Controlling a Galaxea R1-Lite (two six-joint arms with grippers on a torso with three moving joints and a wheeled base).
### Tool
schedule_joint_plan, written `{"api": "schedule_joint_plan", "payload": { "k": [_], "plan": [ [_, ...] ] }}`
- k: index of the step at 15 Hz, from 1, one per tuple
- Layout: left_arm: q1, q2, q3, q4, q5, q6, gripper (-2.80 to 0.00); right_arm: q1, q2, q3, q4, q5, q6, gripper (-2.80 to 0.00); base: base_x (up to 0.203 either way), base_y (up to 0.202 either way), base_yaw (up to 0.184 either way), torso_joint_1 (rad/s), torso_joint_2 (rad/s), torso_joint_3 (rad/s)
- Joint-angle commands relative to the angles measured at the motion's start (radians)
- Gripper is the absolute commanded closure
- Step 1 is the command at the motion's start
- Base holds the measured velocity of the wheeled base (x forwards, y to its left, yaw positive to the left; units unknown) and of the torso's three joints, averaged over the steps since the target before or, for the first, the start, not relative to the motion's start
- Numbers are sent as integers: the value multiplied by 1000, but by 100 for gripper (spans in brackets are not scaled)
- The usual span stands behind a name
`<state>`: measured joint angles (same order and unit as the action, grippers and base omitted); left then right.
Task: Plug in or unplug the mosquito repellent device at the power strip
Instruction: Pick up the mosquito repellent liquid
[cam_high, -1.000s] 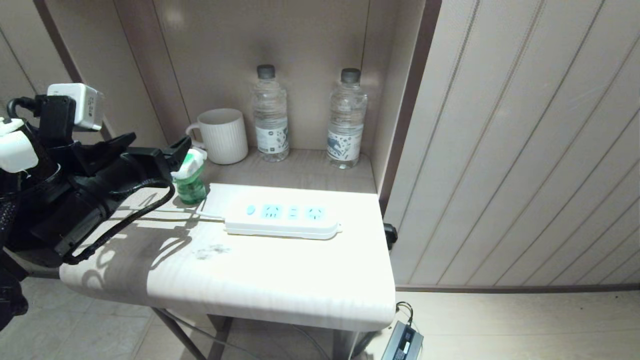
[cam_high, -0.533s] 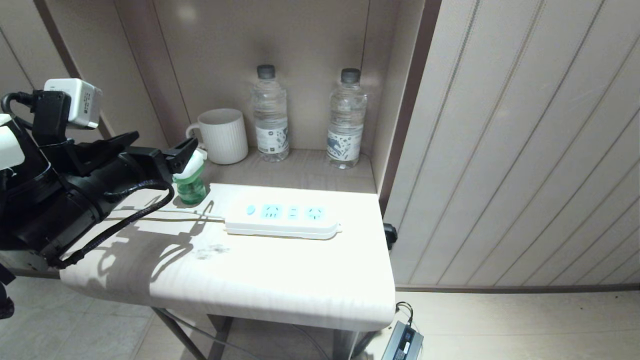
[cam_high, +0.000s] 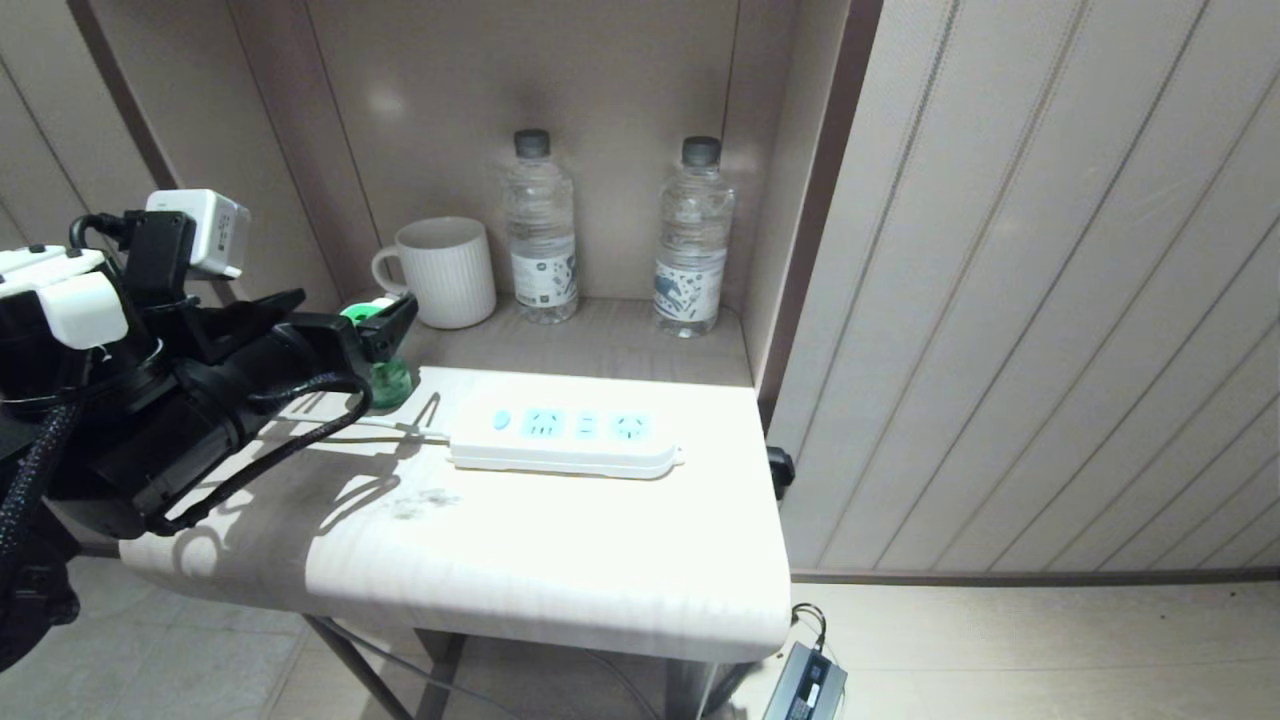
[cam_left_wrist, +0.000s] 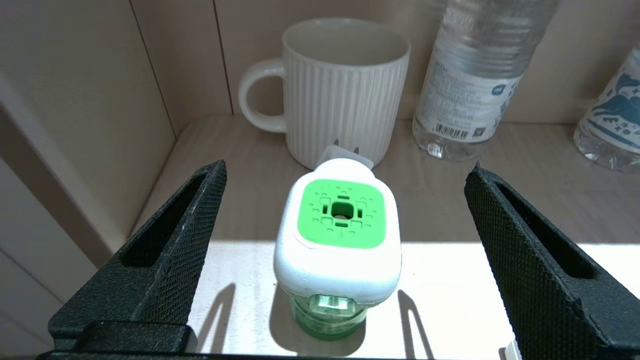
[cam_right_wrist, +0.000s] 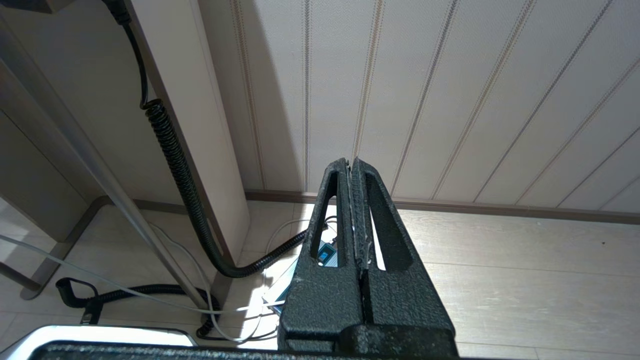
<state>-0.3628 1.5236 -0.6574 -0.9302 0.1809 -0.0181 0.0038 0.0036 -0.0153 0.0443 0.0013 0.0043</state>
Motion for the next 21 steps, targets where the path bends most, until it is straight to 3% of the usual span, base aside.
{"api": "schedule_joint_plan", "payload": {
  "k": [1,17,18,21],
  "plan": [
    [-1,37,-1,-8,2,-6,-280,1,-1,0,0,0,0,0,0,0,0,0,0,0],
    [-1,90,-13,-32,0,-26,-280,1,-1,0,0,0,0,0,0,0,0,0,0,0],
    [-1,90,-13,-35,0,-26,0,1,0,0,0,0,0,0,0,0,0,0,0,0],
    [0,82,-7,-29,0,-27,0,1,-1,0,0,0,0,0,0,0,0,0,0,0]
  ]
}}
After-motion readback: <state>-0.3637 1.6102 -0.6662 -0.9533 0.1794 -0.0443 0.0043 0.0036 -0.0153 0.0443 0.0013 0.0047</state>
